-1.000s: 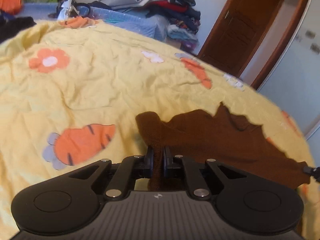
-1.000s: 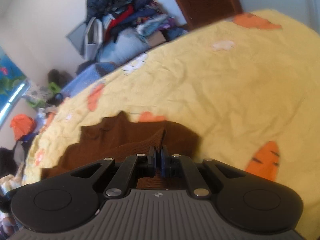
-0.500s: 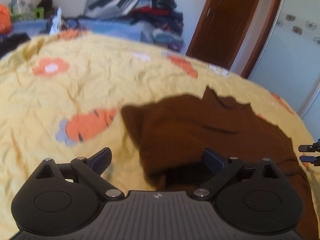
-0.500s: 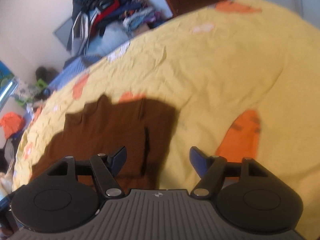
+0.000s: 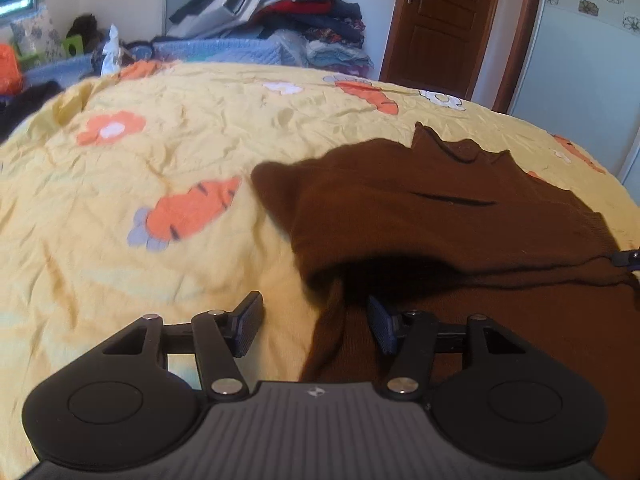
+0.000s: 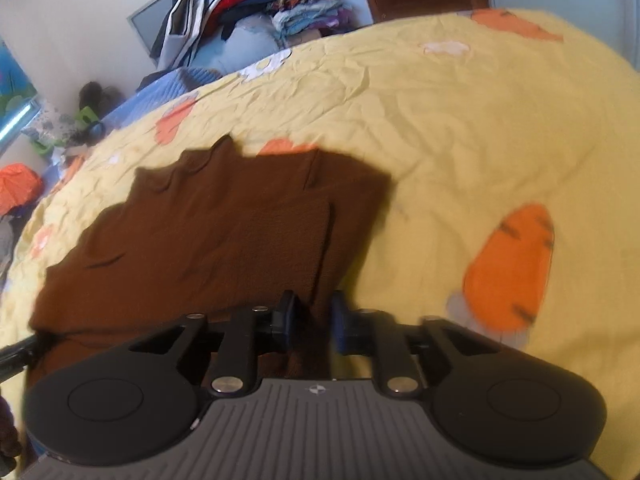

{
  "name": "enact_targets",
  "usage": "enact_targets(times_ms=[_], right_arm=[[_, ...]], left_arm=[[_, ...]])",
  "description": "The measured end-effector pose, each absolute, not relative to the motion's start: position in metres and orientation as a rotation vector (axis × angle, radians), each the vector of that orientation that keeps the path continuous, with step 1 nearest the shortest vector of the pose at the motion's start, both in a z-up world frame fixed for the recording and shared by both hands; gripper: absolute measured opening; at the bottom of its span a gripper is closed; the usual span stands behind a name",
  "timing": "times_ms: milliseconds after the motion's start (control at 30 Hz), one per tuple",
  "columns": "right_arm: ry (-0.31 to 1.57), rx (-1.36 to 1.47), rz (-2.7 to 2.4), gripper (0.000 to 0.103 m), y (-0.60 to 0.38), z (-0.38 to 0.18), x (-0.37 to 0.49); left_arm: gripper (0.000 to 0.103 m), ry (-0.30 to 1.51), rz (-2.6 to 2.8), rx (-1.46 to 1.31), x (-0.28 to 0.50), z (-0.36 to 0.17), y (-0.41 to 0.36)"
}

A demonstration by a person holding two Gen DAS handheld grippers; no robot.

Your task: Fold small clothes

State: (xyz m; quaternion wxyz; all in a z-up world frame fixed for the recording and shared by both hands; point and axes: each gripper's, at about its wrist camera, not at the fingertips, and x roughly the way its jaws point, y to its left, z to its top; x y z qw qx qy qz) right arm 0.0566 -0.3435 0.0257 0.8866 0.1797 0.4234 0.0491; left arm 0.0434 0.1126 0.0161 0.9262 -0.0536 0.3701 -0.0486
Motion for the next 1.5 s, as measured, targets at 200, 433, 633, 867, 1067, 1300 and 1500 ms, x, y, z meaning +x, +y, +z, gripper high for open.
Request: enact_targets(times_ms=[200,433,633,867,1067,1300,1500], right_arm=[[0.873,0.393,0.156,0.046,-0.341,0.024,0.005],[0.878,0.285,0.09,0.008,-0.351,0.025,-0.003],[0.918,0.5,0.168,0.042,-0.366,0.019,-0.028],[0.956,0.692,0.32,0.069,-0.366,0.013,-0.086],[0.993,0.668,0.31,0.012,-0.358,0.01,-0.089],[0.95,0.671,0.249,0.006,-0.387,0.004,-0.106],[0.987,0.778,0.354,0.073,-0.375,0.006,-0.124]], left_arm=[[0.069,0.75,-0.178,-0.229,0.0,0.011,0.121],[0.007,0.767,-0.102,-0.161,0.0,0.014,0.121],[0.017,0.835,-0.194,-0.351,-0.025,0.013,0.147],[0.073,0.828,-0.302,-0.819,-0.068,-0.006,0.178],[0.02,0.881,-0.263,-0.662,-0.049,0.0,0.164],[0.003,0.89,-0.207,-0.474,-0.057,0.004,0.168],[0.019,0.961,-0.33,-0.649,-0.076,0.002,0.167]])
